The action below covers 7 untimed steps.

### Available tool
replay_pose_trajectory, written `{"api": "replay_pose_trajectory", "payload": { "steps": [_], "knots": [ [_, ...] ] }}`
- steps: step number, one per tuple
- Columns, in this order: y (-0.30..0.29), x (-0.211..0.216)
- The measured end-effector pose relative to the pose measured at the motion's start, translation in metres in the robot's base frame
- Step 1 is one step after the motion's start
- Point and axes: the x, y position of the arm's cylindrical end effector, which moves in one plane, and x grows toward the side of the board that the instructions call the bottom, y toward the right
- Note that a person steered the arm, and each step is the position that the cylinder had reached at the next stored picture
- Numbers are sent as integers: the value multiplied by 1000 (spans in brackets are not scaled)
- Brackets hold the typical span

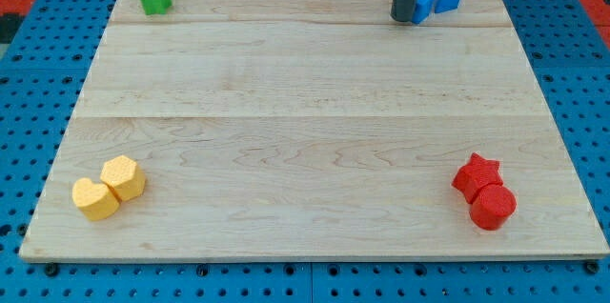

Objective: Slightly move the blue cube to the bottom left of the triangle

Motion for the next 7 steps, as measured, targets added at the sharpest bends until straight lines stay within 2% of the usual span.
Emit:
{"api": "replay_pose_trajectory", "payload": {
  "steps": [1, 2, 3, 4, 5, 7],
  "knots": [
    [8, 40],
    [78, 32],
    [103, -13],
    [89, -32],
    [52, -33],
    [47, -9]
  ]
}}
